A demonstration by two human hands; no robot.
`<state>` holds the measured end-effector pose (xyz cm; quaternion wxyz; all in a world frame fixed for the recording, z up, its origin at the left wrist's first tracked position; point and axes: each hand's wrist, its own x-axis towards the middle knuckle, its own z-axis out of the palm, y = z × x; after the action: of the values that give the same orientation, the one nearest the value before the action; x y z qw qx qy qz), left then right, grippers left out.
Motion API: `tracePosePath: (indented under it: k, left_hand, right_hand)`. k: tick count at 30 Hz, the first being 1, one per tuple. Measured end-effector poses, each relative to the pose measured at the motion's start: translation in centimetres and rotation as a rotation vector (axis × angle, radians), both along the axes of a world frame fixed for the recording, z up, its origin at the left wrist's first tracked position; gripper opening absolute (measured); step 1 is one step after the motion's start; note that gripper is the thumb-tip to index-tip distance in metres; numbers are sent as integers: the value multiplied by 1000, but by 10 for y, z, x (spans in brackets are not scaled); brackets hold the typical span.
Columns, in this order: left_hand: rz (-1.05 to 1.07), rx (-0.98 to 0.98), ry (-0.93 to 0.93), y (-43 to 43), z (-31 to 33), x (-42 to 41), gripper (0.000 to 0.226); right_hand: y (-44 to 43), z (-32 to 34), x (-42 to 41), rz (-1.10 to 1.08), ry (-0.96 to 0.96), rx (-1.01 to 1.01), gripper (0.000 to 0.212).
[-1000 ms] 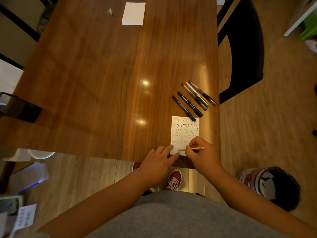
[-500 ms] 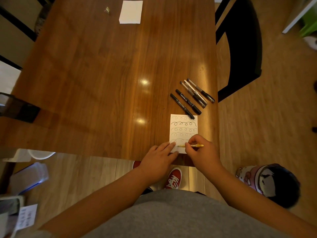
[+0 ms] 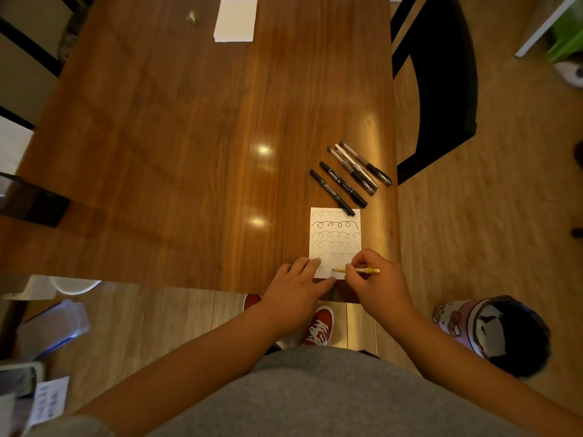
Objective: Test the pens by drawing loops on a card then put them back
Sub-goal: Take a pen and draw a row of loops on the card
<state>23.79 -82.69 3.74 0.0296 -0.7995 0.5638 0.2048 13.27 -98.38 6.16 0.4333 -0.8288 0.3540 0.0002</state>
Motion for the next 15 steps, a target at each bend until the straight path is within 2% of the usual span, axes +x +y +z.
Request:
tracePosePath:
  k: [9, 15]
  left_hand:
    - [-9, 2, 79, -4, 1, -1, 58]
    - [-24, 11, 32, -9, 1, -4, 62]
  right_hand:
    - [2, -2, 4, 13, -19, 1, 15]
    - [-6, 2, 1, -29, -36, 11, 15]
